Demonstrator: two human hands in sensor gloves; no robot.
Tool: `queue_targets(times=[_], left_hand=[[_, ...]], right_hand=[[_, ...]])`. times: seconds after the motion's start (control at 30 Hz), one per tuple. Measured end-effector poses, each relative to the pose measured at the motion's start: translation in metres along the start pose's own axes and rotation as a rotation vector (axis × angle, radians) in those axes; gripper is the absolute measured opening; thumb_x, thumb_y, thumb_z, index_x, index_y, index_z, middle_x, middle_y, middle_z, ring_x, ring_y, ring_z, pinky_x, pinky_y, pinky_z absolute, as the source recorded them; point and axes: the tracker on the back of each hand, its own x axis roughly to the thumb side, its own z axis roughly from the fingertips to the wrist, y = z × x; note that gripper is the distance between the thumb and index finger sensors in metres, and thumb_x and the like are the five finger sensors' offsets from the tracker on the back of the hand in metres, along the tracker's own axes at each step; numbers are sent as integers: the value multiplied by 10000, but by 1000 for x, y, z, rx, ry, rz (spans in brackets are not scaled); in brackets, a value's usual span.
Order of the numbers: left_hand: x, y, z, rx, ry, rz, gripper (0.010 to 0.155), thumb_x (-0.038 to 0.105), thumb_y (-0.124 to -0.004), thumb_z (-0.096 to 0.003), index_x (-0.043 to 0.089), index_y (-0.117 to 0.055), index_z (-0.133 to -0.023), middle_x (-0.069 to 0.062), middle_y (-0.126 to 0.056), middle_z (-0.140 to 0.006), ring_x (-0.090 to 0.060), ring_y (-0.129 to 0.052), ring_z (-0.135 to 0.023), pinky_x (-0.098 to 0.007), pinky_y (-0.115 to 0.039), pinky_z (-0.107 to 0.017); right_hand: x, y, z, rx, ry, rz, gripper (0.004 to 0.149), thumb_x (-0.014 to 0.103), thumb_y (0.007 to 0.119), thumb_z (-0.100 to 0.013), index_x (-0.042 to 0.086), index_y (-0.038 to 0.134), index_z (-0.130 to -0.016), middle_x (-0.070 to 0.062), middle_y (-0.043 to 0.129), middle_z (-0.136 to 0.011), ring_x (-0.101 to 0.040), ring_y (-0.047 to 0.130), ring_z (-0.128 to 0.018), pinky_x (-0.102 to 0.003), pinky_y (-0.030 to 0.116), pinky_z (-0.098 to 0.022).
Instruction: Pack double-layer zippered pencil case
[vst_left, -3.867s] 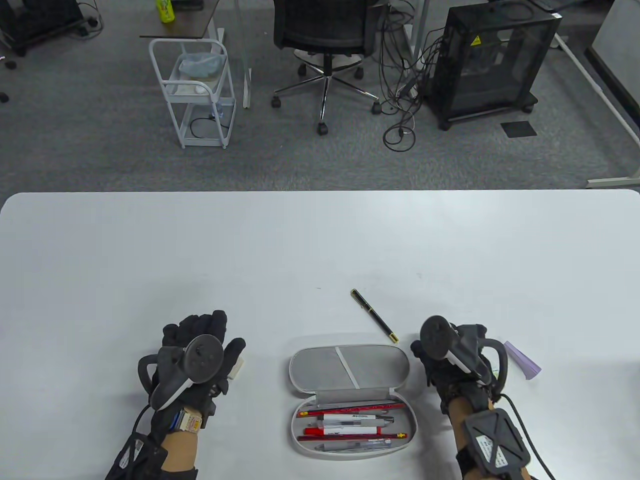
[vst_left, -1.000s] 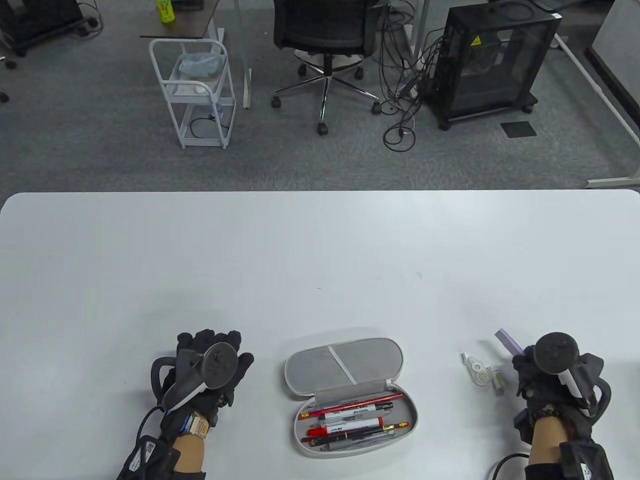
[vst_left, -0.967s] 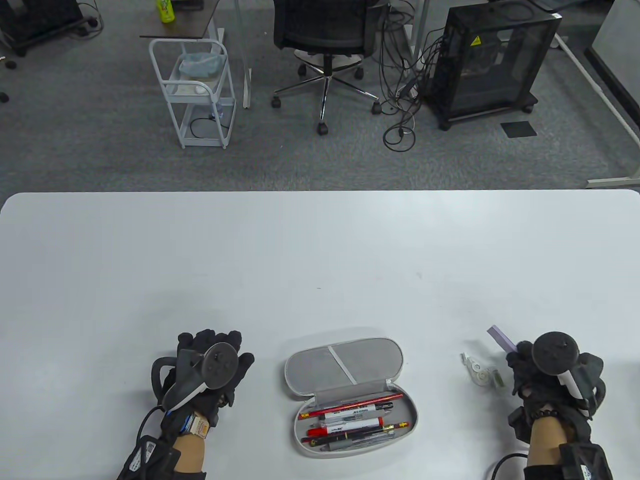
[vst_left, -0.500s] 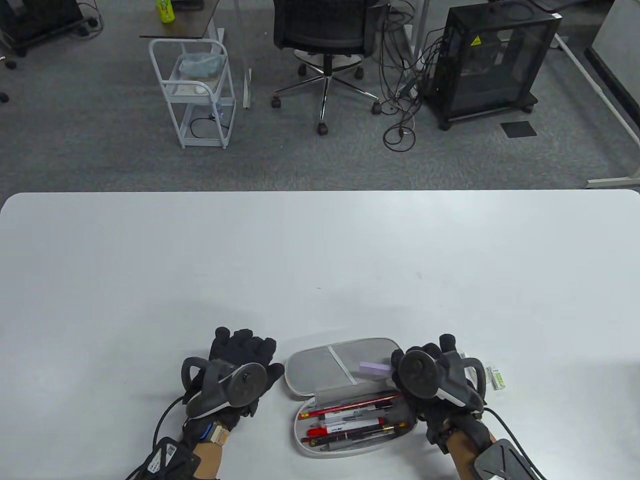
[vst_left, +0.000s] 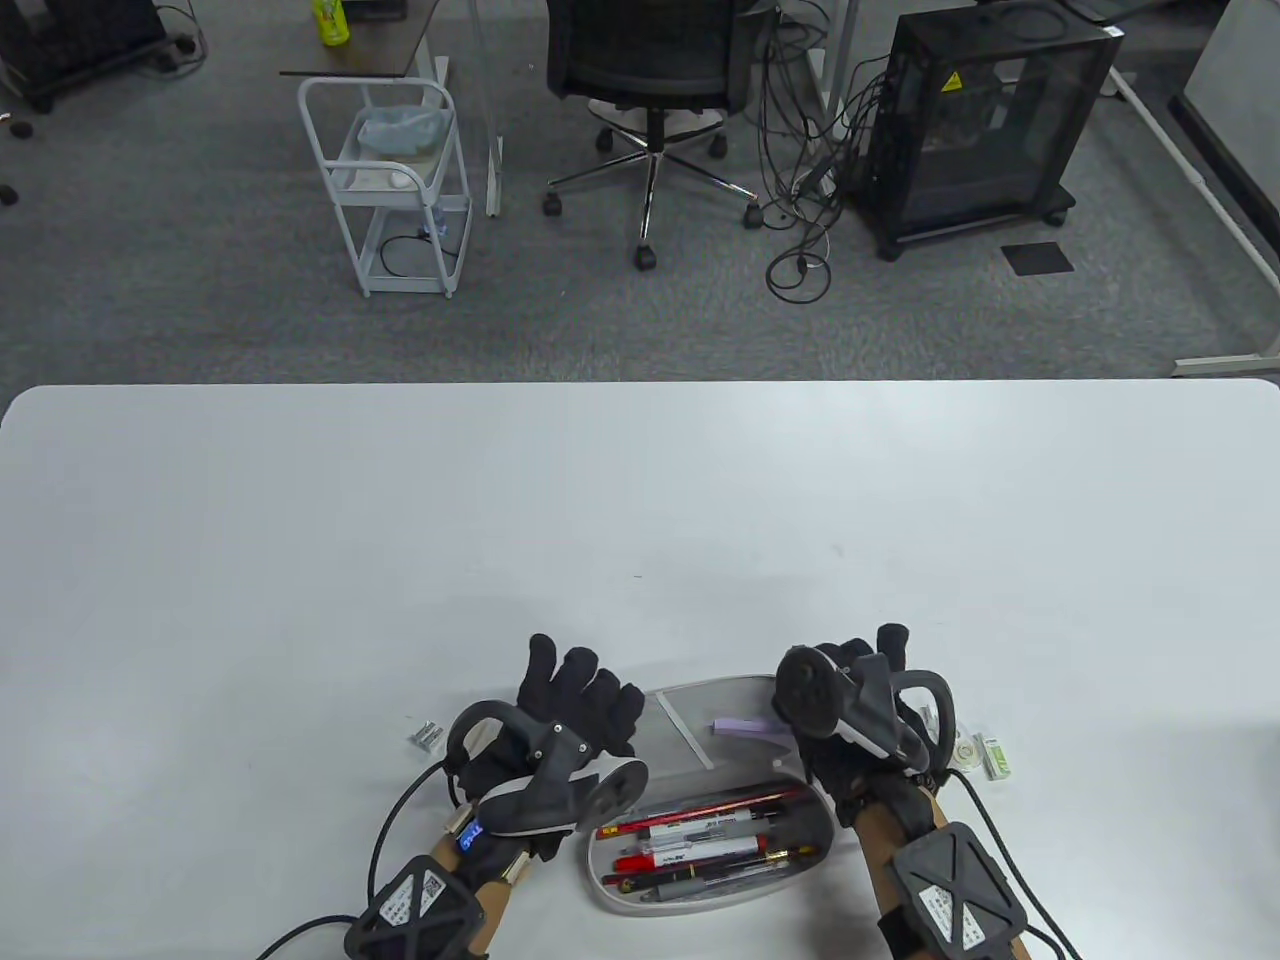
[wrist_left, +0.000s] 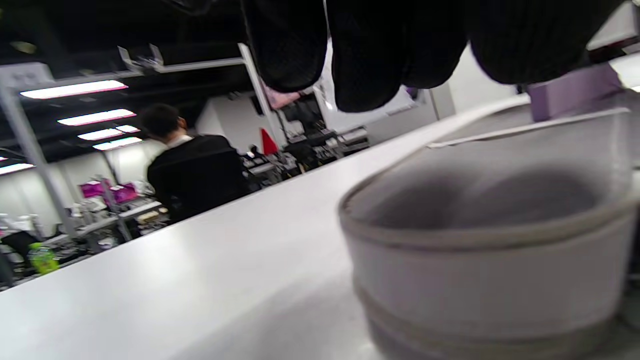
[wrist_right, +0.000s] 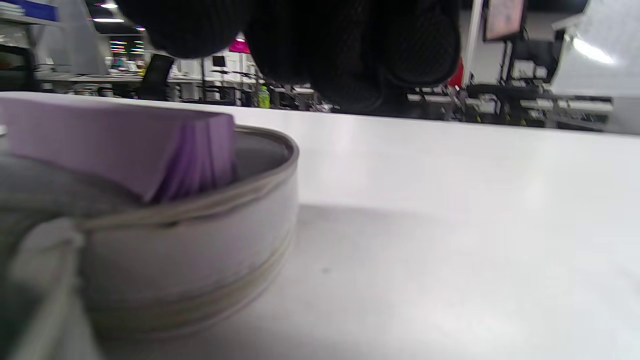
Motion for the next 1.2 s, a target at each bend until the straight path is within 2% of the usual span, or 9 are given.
queue_targets(times=[0.1, 0.27, 0.37, 0.47, 0.6, 0.73, 0.87, 1.03, 1.2], left_hand=[[11, 1, -28, -121, -42, 9, 556, 482, -795, -435, 379, -672, -967, 0, -726, -1097, -361, -696, -1061, -649, -458, -770], [28, -7, -66, -297, -52, -76, 591, 488, -798, -421, 411, -641, -985, -7, -645, -1147, -372, -634, -1091, -652, -421, -779], [25, -13, -78, -379, -29, -49, 569, 467, -754, -424, 444, -592, -968, 68, -601, -1167, -366, -573, -1117, -640, -399, -787], [19, -22, -82, -417, 11, 82, 526, 437, -774, -415, 465, -630, -921, 93, -685, -1136, -375, -598, -1113, -648, -400, -785], [16, -24, -80, -301, 5, 104, 445, 447, -803, -381, 455, -755, -824, 111, -842, -1029, -330, -714, -1074, -632, -470, -775], [19, -26, -78, -255, -16, 106, 387, 429, -795, -374, 412, -815, -761, 86, -890, -972, -283, -793, -1030, -616, -515, -767], [26, -30, -75, -242, -98, -15, 399, 432, -656, -406, 421, -704, -801, 102, -787, -984, -242, -734, -1047, -592, -507, -780], [8, -25, -73, -177, -79, 228, 395, 417, -612, -432, 425, -695, -818, 96, -748, -968, -281, -674, -1071, -647, -448, -783], [6, -22, -74, -172, -94, 404, 390, 403, -615, -446, 408, -696, -827, 66, -676, -1014, -309, -626, -1093, -702, -423, -771]], right_hand=[[5, -4, 14, -5, -59, -22, 574, 458, 767, -441, 207, 738, -956, -88, 820, -959, -384, 743, -909, -662, 324, -715], [23, 1, 45, -161, -241, 13, 508, 435, 781, -440, 231, 789, -905, -42, 891, -893, -341, 820, -858, -624, 407, -719], [29, 10, 48, -88, -264, 76, 535, 439, 769, -449, 258, 751, -952, -50, 857, -977, -365, 793, -905, -623, 400, -724], [29, 18, 39, -38, -243, 92, 566, 454, 747, -455, 242, 715, -979, -75, 782, -1055, -389, 761, -938, -626, 392, -726], [23, 31, 23, 88, -203, 64, 626, 473, 718, -463, 229, 607, -1029, -88, 666, -1119, -407, 711, -974, -630, 375, -728], [19, 33, 17, 115, -200, -37, 618, 467, 712, -468, 210, 610, -1020, -95, 658, -1108, -430, 684, -968, -627, 387, -725], [14, 33, 20, 107, -223, -47, 616, 470, 715, -465, 216, 612, -1017, -89, 656, -1112, -419, 685, -975, -608, 420, -727], [7, 31, 24, 111, -291, -129, 594, 478, 718, -461, 244, 641, -1002, -56, 672, -1118, -445, 676, -972, -590, 446, -730], [11, 31, 22, 262, -365, -291, 577, 452, 730, -472, 282, 609, -1010, -7, 556, -1170, -446, 473, -1064, -608, 364, -743]])
